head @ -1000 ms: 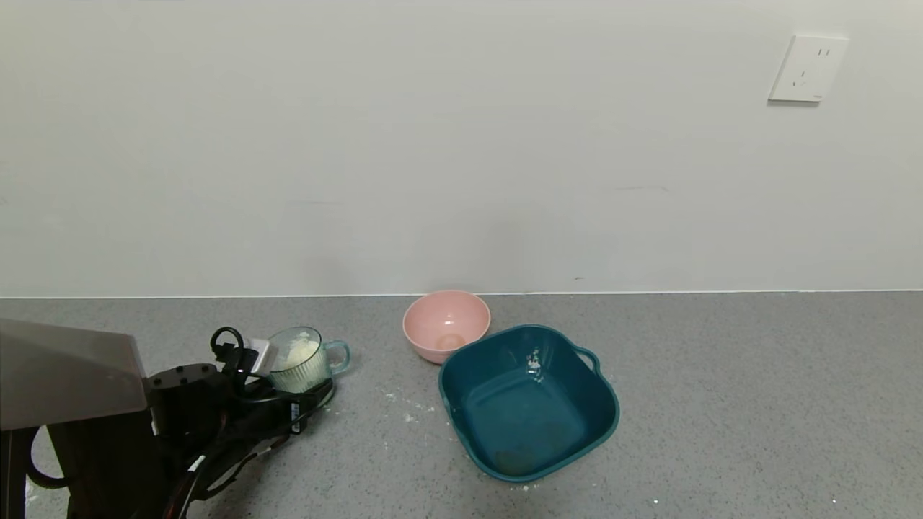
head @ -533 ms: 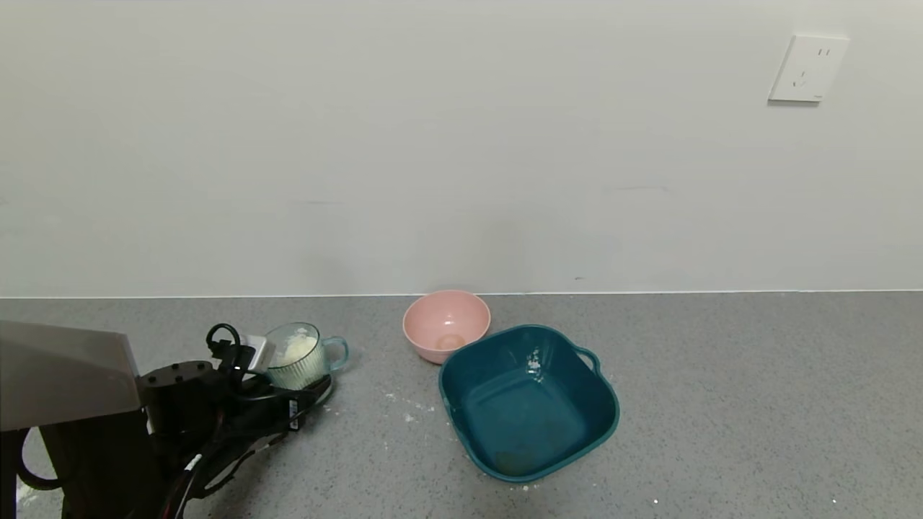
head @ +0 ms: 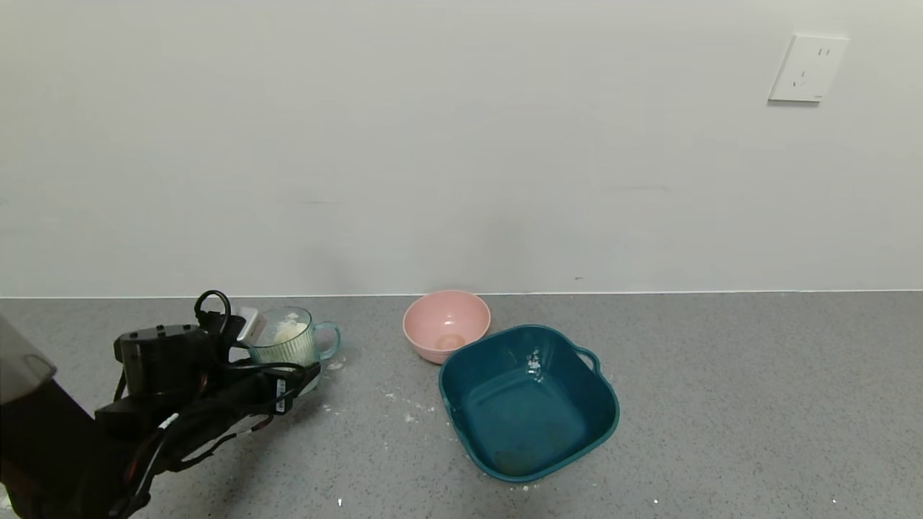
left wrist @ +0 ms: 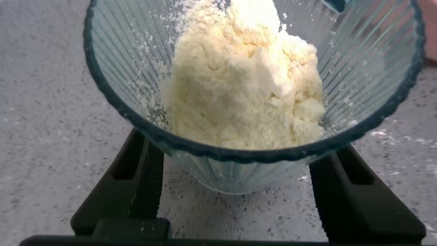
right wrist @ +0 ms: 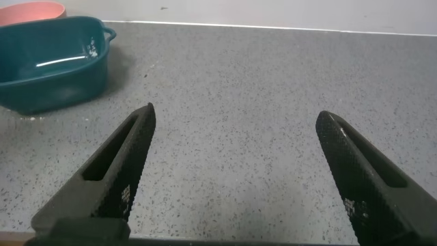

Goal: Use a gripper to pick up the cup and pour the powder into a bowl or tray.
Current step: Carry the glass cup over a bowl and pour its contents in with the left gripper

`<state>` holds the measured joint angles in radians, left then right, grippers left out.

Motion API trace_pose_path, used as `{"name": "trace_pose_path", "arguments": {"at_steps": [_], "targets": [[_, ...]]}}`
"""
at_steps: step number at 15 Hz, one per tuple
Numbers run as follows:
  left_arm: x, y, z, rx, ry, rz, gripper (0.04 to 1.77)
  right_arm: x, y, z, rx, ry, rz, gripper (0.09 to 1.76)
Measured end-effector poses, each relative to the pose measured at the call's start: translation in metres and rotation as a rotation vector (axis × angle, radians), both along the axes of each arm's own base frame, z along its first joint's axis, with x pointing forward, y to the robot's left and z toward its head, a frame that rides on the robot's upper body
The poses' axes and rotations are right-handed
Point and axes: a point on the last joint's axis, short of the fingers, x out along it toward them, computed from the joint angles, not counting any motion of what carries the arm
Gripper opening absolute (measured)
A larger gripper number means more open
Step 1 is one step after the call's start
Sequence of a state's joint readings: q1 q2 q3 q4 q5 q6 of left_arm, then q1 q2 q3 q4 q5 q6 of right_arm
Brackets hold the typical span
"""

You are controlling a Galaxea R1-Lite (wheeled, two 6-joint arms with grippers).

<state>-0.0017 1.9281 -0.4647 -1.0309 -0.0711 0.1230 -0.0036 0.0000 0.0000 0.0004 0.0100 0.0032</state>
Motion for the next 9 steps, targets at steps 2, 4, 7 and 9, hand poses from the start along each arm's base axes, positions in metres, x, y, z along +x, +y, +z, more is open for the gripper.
{"name": "trace_pose_path", "arguments": {"at_steps": [2,4,7,9], "targets": [[-0.002,-0.008,0.031,0.017,0.019,0.003,1.25,0.000,0.000,0.000,0.000,0.000,0.000,1.71],[-0.004,-0.026,0.067,0.049,-0.033,0.013,1.25,0.000,0.000,0.000,0.000,0.000,0.000,1.71],[-0.011,-0.057,0.101,0.104,-0.106,0.037,1.25,0.000,0.000,0.000,0.000,0.000,0.000,1.71],[-0.014,-0.077,0.115,0.126,-0.123,0.014,1.25,0.000,0.000,0.000,0.000,0.000,0.000,1.71]]}}
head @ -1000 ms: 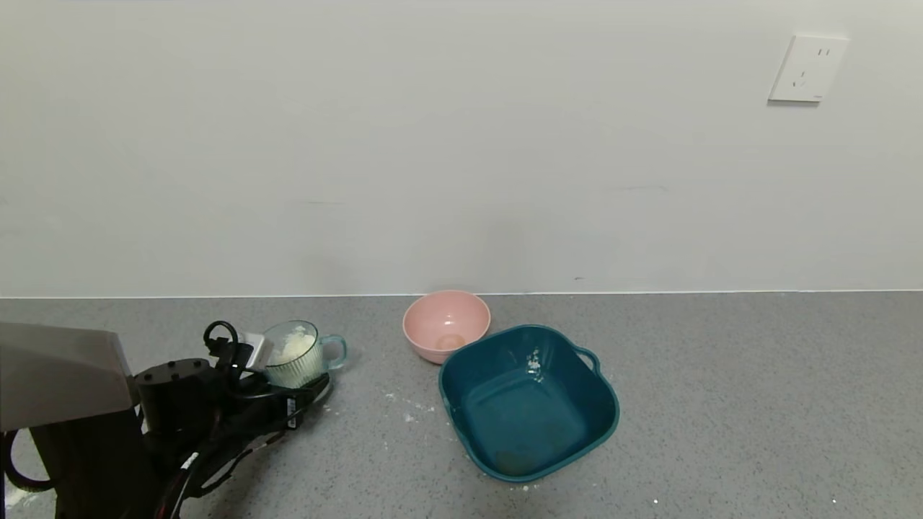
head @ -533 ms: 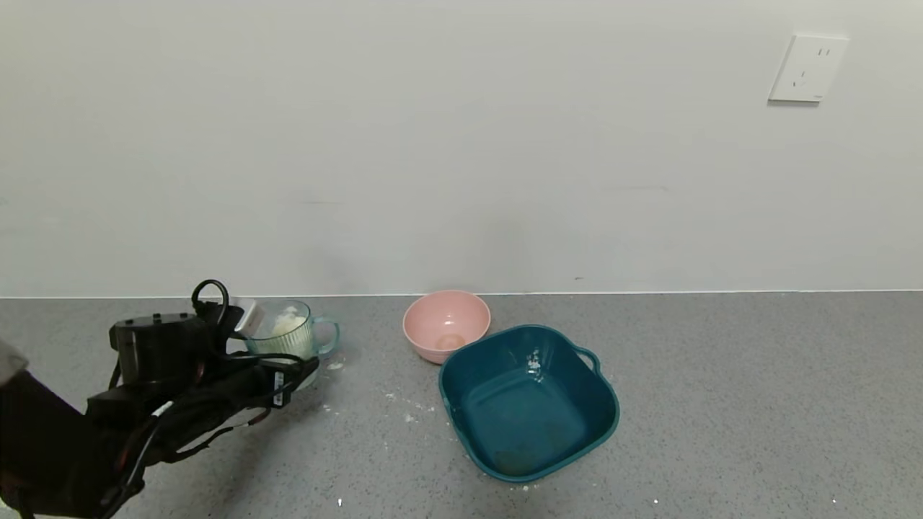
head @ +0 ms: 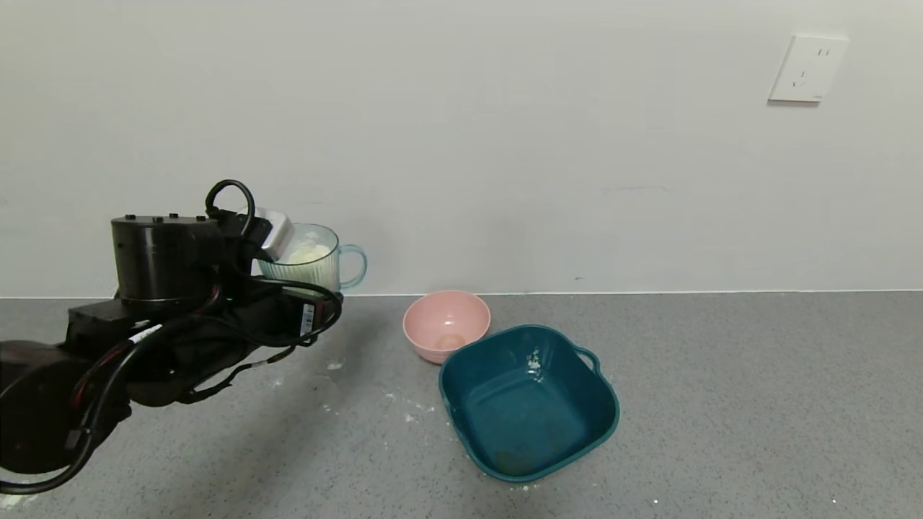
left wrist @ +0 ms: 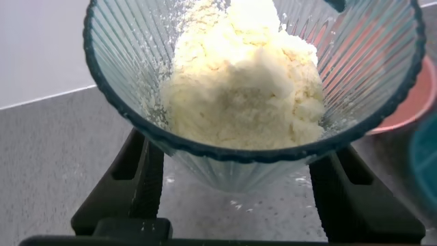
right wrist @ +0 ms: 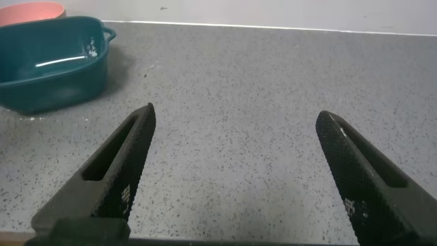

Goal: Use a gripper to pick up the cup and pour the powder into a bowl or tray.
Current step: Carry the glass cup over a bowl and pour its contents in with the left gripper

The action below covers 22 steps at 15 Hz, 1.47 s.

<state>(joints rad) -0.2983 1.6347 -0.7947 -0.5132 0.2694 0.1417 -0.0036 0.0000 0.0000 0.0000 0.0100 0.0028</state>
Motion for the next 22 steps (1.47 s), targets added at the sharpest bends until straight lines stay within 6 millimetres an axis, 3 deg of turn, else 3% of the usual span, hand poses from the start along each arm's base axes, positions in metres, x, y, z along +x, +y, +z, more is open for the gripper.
{"name": "trace_pose_path", "arguments": {"at_steps": [5,10,22], "targets": [[-0.007,-0.039,0.014,0.080,-0.009,-0.031,1.25,0.000,0.000,0.000,0.000,0.000,0.000,1.71],[-0.017,-0.063,0.019,0.169,-0.034,-0.091,1.25,0.000,0.000,0.000,0.000,0.000,0.000,1.71],[-0.010,-0.097,-0.006,0.466,0.005,-0.106,1.25,0.000,0.000,0.000,0.000,0.000,0.000,1.71]]}}
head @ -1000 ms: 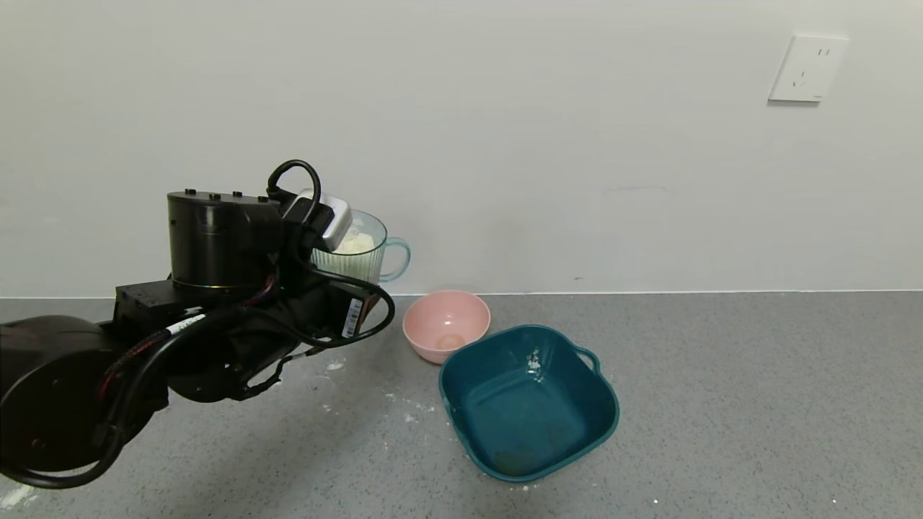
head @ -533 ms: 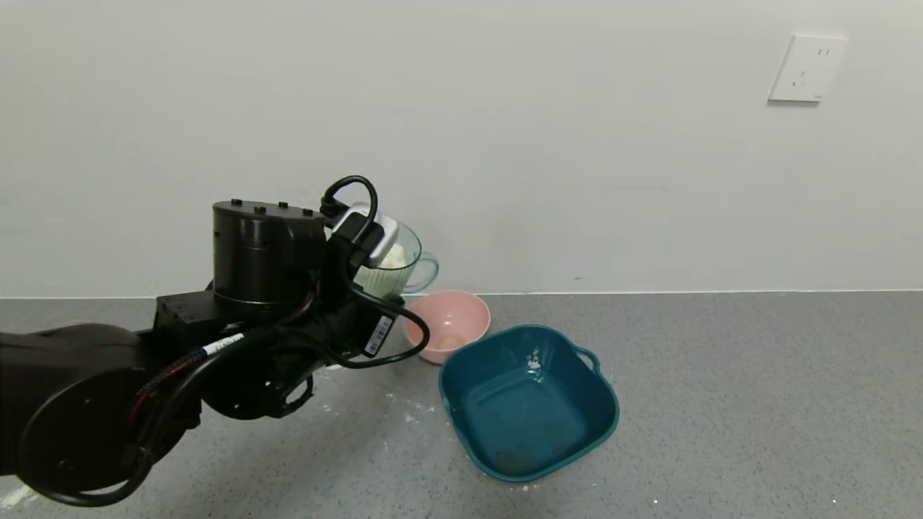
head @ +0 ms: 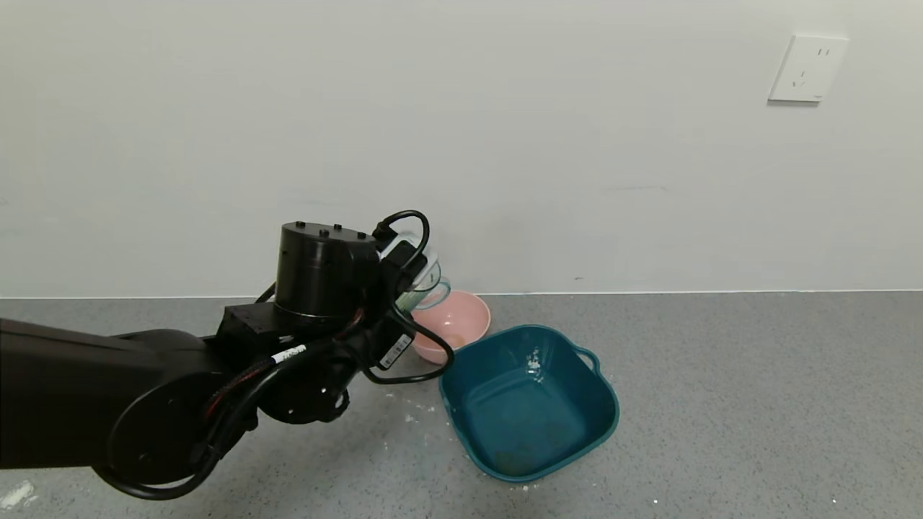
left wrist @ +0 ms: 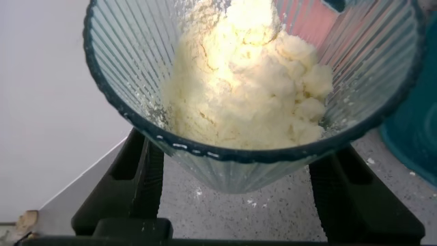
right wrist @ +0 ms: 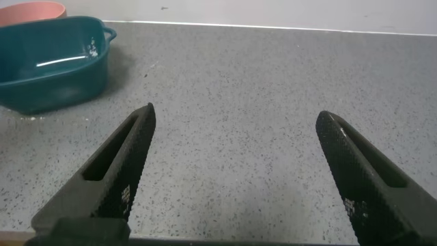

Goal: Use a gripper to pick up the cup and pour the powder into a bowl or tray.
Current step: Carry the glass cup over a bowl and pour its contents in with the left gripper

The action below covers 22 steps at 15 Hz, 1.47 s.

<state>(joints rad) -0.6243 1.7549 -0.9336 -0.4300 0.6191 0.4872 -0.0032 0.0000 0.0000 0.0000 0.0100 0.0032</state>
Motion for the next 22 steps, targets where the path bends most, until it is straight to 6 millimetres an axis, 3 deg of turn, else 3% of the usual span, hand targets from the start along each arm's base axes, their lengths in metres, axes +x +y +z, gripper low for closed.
{"name": "trace_pose_path", "arguments": {"at_steps": [7,22], "targets": [[-0.013,-0.026,-0.011,0.186,0.014,-0.087,1.25,0.000,0.000,0.000,0.000,0.000,0.000,1.71],[-0.019,-0.067,-0.038,0.503,0.044,-0.151,1.25,0.000,0.000,0.000,0.000,0.000,0.000,1.71]]}}
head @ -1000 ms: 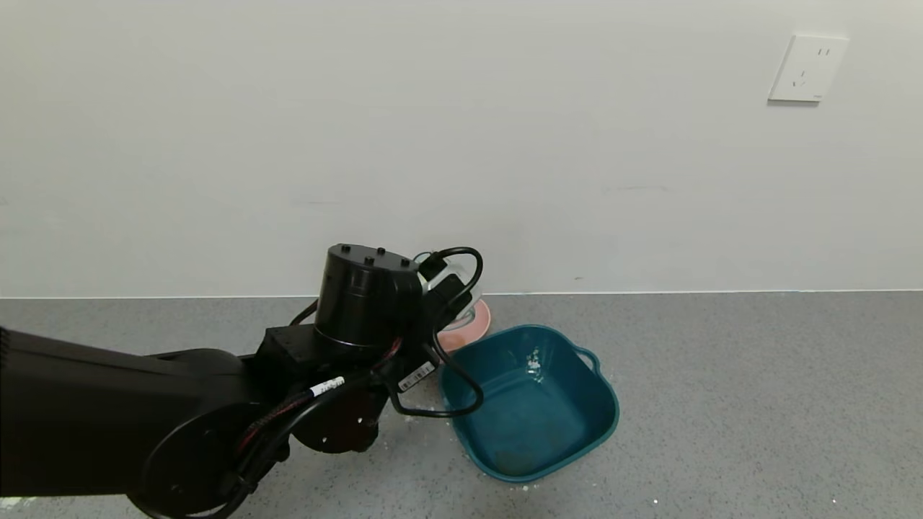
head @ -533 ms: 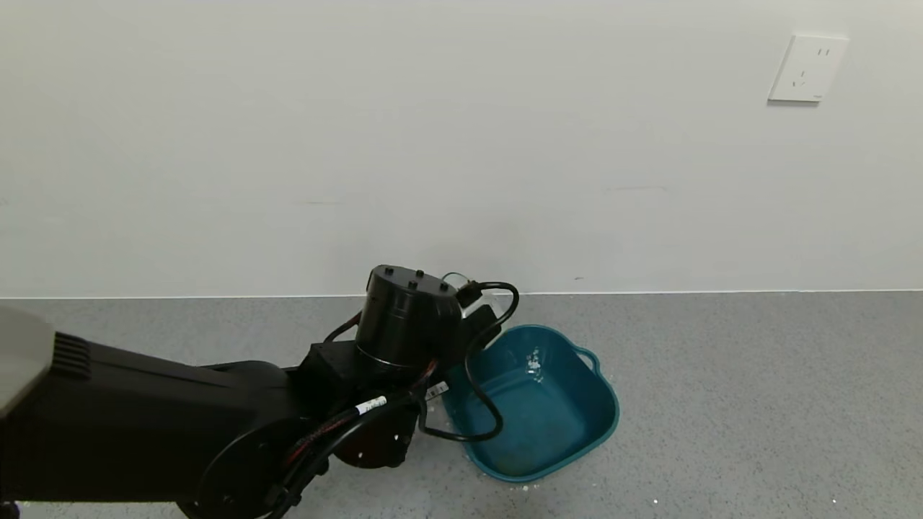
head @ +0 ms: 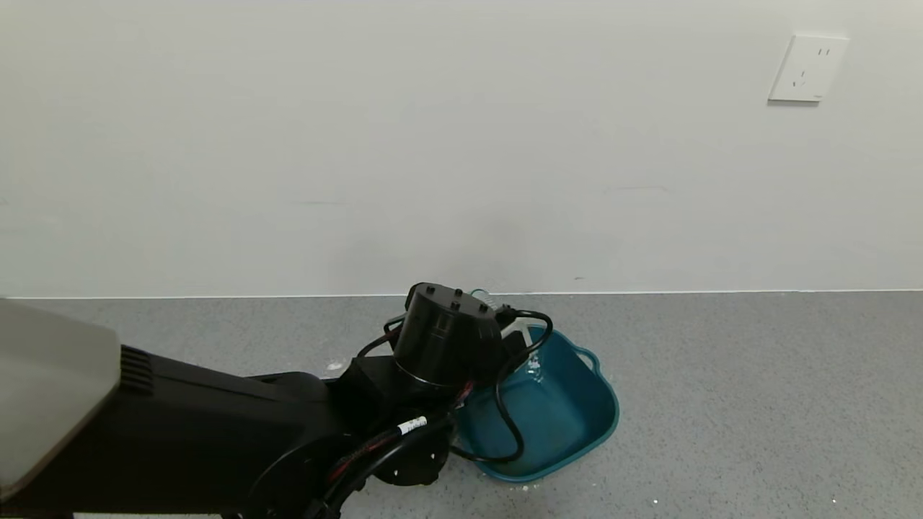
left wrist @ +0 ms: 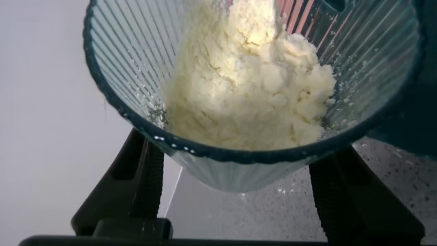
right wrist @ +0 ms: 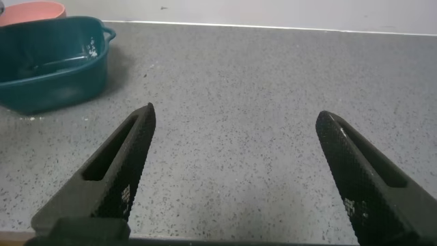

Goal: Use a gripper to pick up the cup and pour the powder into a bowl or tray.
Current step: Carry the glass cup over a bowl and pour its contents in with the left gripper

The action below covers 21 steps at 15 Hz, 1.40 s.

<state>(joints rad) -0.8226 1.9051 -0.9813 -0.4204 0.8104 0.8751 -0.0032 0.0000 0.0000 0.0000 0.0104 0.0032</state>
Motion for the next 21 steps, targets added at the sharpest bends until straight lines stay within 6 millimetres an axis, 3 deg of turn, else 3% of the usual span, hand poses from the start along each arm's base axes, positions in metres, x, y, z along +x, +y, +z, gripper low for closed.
{"name": "trace_pose_path", "arguments": {"at_steps": [10,21], "targets": [[0.001,-0.016,-0.015,0.221,-0.008,0.031,1.24,0.000,0.000,0.000,0.000,0.000,-0.001,1.71],[0.009,-0.032,-0.016,0.362,-0.035,0.052,1.24,0.000,0.000,0.000,0.000,0.000,0.000,1.71]]}}
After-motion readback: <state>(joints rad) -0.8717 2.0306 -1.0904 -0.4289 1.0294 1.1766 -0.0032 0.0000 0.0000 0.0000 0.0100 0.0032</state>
